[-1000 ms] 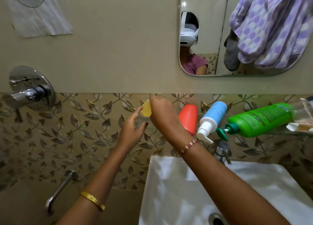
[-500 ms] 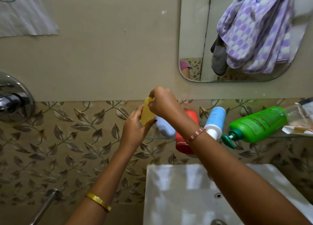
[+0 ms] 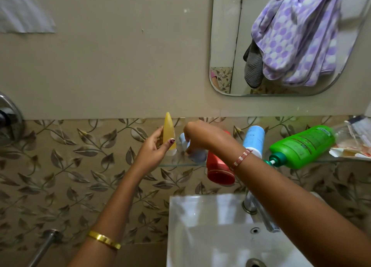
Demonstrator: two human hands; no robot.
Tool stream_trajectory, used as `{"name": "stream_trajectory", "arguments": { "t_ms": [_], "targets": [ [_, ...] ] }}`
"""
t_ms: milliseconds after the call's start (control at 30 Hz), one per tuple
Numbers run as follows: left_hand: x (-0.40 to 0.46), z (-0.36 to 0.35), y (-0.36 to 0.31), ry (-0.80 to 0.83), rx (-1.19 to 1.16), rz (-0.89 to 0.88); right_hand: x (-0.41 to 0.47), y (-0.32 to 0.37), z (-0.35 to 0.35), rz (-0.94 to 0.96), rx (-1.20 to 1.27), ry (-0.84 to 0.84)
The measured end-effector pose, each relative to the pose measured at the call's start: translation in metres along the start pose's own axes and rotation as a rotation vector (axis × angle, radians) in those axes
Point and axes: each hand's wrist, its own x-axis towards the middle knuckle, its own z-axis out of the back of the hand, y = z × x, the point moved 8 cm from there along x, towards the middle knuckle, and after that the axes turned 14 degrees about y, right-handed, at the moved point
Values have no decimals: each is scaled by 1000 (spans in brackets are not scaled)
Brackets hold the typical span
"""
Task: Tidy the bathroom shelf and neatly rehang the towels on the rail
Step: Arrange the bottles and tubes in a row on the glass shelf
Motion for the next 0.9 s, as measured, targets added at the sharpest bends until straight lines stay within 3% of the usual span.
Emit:
{"name": "stream_trajectory", "arguments": {
  "t_ms": [467,700,800,900],
  "targets": [
    [-6,-3,-8,20,-27,-3,-1,-1,-7,-29,143,-3],
    [-6,-5,-9,39,42,-8,-2,-40,20,-68,518,-148],
    [-9,-5,-8,22,27,-21,-9,-57,22,19,870,-107],
    [-16,3,-10,-84,4,-45,-16,-68,22,74,1044,-92]
  ]
}}
